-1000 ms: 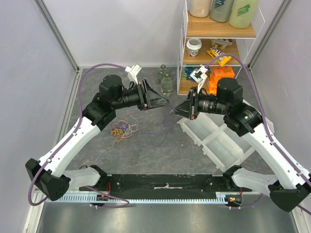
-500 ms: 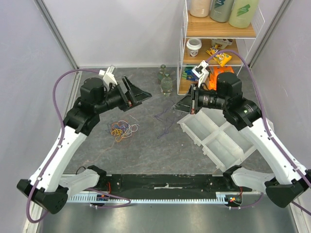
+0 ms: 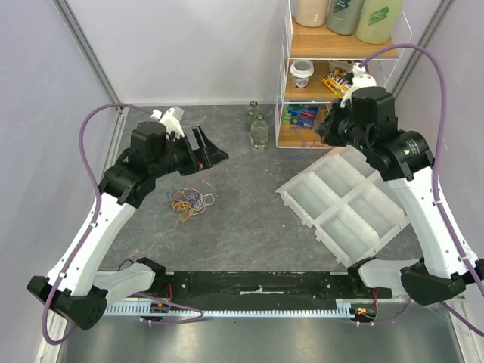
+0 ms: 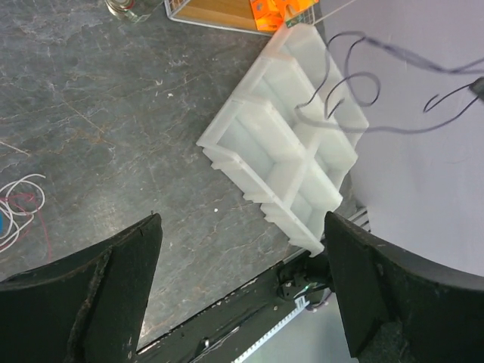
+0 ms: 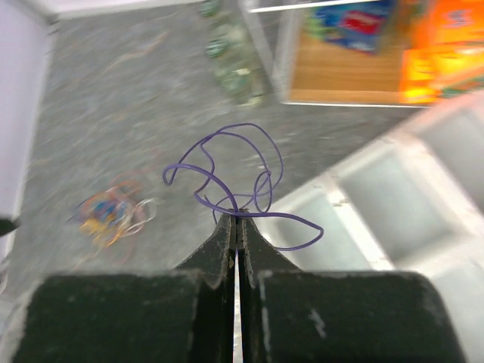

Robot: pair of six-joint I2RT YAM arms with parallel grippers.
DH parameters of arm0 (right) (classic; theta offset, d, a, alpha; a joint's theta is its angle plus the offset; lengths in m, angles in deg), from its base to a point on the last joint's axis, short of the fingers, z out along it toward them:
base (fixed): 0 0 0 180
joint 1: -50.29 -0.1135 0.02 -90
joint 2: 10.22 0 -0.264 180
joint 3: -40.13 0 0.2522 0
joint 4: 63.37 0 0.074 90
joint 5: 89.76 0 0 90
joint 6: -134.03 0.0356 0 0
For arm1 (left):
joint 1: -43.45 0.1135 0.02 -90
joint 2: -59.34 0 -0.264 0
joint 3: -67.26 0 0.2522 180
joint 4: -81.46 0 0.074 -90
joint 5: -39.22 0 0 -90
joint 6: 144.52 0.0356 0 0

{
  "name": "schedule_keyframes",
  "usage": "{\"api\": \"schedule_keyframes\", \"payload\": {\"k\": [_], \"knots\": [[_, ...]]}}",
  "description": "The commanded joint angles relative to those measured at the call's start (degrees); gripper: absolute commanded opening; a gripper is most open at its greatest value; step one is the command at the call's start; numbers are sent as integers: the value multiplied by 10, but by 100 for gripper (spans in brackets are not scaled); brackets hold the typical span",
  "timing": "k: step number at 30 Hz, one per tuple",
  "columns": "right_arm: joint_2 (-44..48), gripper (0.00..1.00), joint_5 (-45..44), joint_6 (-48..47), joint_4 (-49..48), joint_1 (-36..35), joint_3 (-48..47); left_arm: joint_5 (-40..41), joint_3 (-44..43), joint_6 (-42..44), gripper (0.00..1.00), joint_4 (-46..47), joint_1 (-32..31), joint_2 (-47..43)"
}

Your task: Untangle the cables

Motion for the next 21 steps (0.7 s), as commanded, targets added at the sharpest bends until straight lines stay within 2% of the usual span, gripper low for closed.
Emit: {"api": "schedule_keyframes", "payload": {"k": [1,6,13,21], "knots": [[-10,0,-198,-9,60,43,-39,-29,-36,74,93,-6,1,20],[-43,0,-179,5,43,139,-39,-64,-56,123,94,-13,0,34],[-79,0,-110,38,-55,283,49,-79,-67,202,96,-44,5,50],[-123,0,-101,33,-155,347,133,-51,-17,244,99,-48,-7,-17]]}}
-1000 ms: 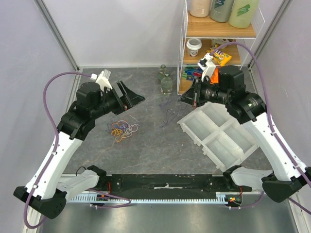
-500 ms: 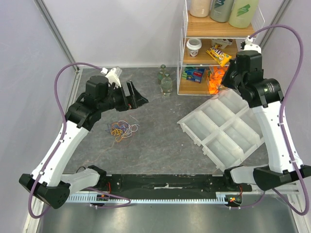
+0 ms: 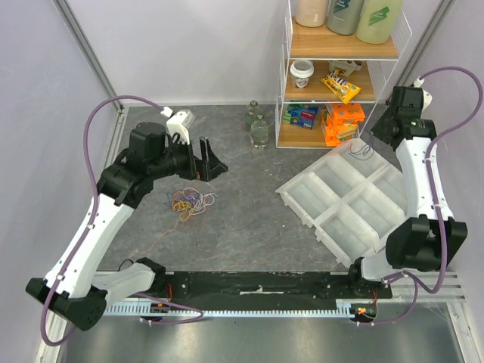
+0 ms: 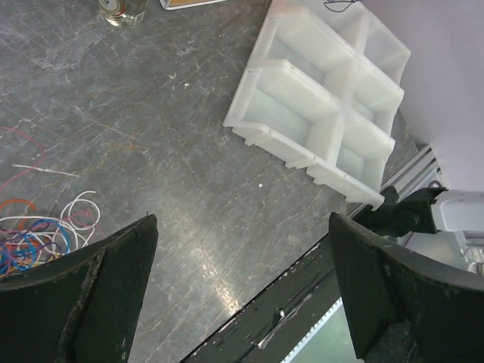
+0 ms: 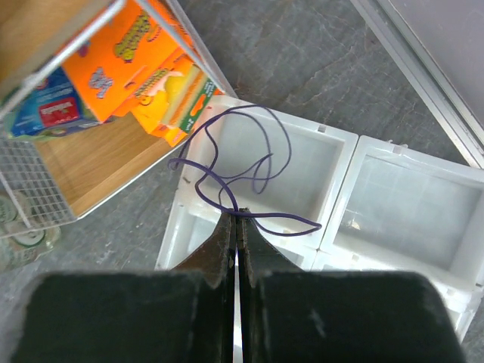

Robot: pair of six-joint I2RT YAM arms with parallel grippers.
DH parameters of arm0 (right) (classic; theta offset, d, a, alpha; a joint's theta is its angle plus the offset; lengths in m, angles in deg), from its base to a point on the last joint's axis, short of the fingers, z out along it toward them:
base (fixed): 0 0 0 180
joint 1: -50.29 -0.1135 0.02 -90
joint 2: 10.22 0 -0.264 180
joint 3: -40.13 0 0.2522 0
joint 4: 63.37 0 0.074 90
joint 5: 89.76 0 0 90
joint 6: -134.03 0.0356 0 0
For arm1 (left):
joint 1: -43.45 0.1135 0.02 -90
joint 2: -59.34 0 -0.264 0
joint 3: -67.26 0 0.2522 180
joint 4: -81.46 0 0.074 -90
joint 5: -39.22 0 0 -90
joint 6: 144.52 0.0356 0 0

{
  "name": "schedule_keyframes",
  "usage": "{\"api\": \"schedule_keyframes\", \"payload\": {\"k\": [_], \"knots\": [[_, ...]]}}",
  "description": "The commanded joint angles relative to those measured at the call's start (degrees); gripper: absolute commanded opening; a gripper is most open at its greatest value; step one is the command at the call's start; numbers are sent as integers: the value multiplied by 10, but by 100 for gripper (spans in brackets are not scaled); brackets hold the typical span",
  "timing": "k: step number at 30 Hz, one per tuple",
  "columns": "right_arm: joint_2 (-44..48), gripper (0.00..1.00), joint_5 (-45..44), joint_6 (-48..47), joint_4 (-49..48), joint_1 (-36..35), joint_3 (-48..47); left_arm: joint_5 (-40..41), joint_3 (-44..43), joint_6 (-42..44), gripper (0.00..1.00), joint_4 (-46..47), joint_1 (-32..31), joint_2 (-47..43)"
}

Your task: Untangle the cables

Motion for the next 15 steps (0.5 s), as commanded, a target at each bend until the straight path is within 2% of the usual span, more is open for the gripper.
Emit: {"api": "schedule_keyframes", "payload": {"k": [1,5,11,15], "knots": [[-25,0,7,3,-76,24,22,6,12,58,99,-8,-4,-42],[-66,0,13,-27,-84,29,27,20,8,68,99,-9,-2,-43],[-93,0,49,-9,-121,28,88,22,2,74,99,-9,-1,-26],[-115,0,64,8,-120,28,97,23,-2,80,99,-12,-3,-26]]}}
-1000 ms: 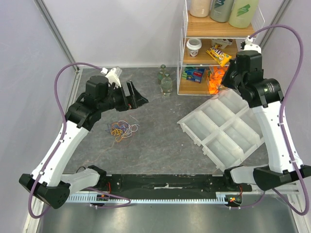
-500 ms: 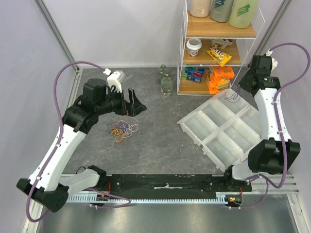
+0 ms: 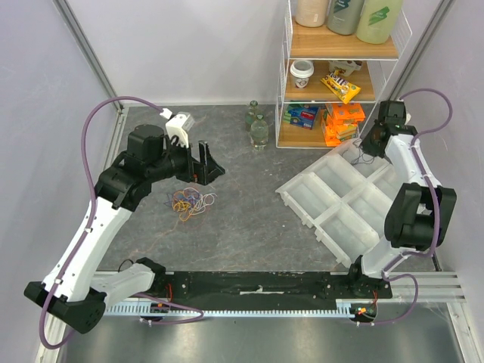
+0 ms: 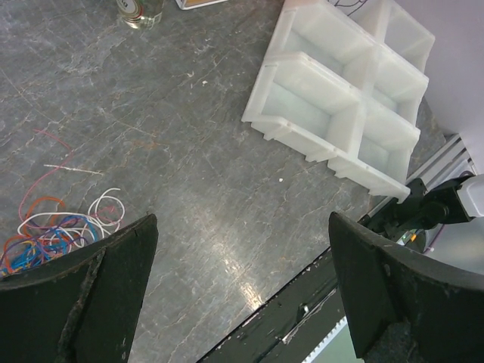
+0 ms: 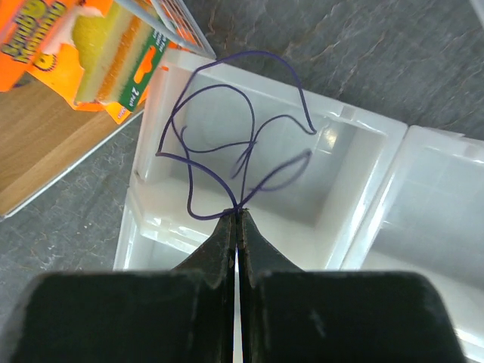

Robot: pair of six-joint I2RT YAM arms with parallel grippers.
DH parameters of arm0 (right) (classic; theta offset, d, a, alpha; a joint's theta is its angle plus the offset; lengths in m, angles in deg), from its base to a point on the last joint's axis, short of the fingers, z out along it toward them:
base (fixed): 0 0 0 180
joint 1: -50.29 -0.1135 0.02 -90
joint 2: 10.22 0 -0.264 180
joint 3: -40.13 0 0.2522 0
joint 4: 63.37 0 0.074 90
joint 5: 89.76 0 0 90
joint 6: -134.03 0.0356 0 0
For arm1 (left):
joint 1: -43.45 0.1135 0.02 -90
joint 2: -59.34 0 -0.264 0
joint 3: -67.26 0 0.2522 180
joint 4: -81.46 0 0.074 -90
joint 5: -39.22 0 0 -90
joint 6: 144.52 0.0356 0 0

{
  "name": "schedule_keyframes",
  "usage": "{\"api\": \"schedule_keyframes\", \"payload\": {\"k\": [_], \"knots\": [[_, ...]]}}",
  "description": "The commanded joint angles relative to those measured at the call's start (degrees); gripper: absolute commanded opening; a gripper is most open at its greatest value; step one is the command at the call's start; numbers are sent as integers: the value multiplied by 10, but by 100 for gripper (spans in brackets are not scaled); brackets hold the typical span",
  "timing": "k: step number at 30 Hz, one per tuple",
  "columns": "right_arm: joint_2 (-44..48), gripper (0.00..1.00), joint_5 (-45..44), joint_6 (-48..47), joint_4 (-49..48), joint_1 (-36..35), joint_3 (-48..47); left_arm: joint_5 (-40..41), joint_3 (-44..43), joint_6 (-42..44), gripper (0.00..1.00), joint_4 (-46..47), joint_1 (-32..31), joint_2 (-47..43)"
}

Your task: Untangle the cables

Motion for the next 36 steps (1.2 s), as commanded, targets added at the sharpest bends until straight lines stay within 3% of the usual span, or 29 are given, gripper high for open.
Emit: {"api": "schedule_keyframes", "payload": {"k": [1,16,36], "knots": [[-11,0,24,21,-30,1,6,7,-15,33,99,1,0,0],[93,0,46,65,43,-2,39,12,-18,37,99,-4,0,-1],[130,0,17,74,85,0,33,27,-6,34,99,-17,1,-27]]}}
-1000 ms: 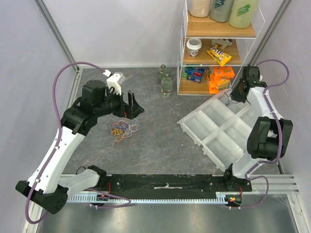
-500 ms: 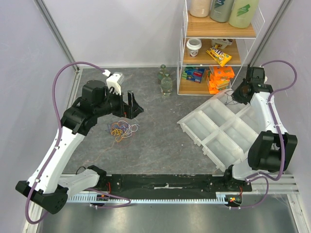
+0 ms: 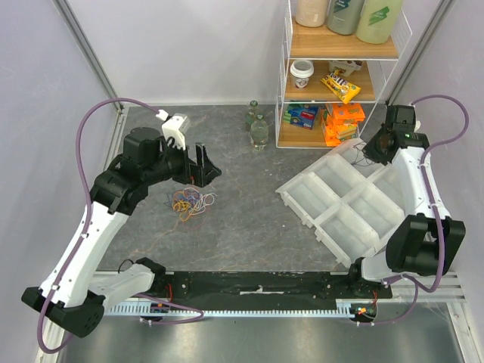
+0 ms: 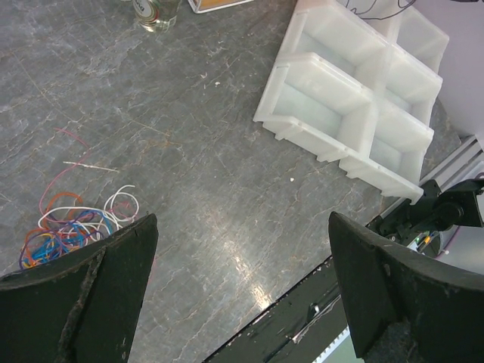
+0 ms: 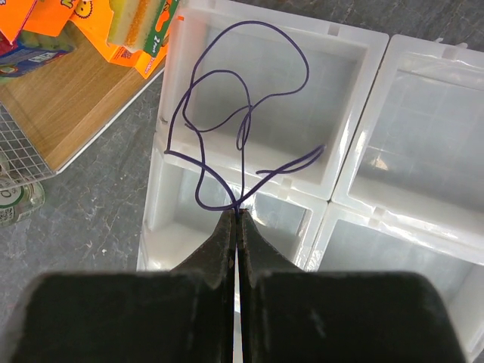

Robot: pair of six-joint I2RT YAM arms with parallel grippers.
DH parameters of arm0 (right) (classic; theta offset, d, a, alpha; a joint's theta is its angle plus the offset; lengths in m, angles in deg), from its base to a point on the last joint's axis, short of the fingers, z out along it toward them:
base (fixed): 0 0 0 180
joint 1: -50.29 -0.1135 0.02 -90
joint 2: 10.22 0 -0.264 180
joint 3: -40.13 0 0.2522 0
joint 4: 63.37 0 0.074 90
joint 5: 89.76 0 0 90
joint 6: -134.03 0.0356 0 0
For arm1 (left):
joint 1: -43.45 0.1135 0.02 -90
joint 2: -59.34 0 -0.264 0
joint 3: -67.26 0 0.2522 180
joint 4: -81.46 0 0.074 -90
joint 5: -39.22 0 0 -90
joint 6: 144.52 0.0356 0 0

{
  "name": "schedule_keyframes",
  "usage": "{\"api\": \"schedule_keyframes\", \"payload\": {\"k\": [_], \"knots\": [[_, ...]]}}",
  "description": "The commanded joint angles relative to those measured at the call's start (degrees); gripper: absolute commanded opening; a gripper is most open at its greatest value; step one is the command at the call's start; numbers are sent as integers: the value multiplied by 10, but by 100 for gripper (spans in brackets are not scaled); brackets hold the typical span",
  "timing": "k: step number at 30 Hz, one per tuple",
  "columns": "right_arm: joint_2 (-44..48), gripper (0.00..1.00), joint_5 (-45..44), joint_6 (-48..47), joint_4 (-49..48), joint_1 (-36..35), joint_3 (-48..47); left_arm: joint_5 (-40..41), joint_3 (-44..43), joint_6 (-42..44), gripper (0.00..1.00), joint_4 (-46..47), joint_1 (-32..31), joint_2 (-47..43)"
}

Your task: Untangle the cables

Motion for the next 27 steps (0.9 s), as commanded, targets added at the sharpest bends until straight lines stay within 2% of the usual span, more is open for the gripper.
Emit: {"api": "schedule_keyframes", "payload": {"k": [1,8,19,26,27], "knots": [[24,0,-13,10,15,1,-1,6,-4,18,99,-4,2,-15],[6,0,-14,7,5,4,-4,12,13,15,99,-5,1,-32],[-136,0,-7,49,-98,28,7,26,19,25,99,-11,3,-54],[-232,0,-20,30,-74,35,-71,37,21,30,99,-23,3,-68],[-237,3,-20,26,-61,34,-80,36,23,29,99,-23,4,-70]]}}
